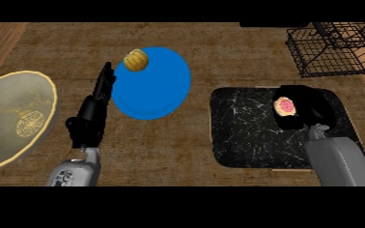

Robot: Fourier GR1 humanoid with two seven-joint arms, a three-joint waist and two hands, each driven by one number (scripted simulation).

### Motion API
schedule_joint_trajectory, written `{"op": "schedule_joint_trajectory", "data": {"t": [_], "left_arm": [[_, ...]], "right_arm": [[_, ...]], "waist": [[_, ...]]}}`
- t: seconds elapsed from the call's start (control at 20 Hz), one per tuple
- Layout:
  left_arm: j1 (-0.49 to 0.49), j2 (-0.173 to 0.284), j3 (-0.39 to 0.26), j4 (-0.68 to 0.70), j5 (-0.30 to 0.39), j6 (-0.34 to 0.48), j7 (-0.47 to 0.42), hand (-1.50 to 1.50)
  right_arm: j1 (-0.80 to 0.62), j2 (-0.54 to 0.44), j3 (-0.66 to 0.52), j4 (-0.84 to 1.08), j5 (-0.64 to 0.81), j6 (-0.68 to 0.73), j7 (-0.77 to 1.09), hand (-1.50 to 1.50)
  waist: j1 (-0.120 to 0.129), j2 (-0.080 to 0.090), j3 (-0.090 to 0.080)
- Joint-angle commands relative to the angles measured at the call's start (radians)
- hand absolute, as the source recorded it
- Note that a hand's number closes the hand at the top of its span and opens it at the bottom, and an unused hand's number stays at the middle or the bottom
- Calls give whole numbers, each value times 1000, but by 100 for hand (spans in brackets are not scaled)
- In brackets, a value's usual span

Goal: Pick the cupcake from the tray and place it in the tiered basket

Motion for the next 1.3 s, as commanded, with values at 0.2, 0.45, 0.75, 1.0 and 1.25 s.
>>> {"op": "schedule_joint_trajectory", "data": {"t": [0.2, 0.45, 0.75, 1.0, 1.25], "left_arm": [[11, -12, -19, -12, -32, 29, 7, 0], [-14, 9, 19, 37, -1, 7, -22, 0], [-44, -19, 0, 45, -18, 17, -3, 0], [-66, 41, 68, 21, 18, -13, 21, 0], [3, 24, 33, 4, 18, -27, -5, 0]], "right_arm": [[-76, -40, 1, 131, 111, -80, -56, 150], [-45, -182, 131, 149, 211, 98, -116, 150], [-55, -227, 48, 68, 230, 77, -116, 150], [-55, -257, -46, -141, 184, 126, -38, 150], [-115, -301, -157, -333, 107, 271, 21, 150]], "waist": [[0, 1, 1], [1, 3, 0], [-8, 0, 1], [-15, -3, 0], [-14, -4, 0]]}}
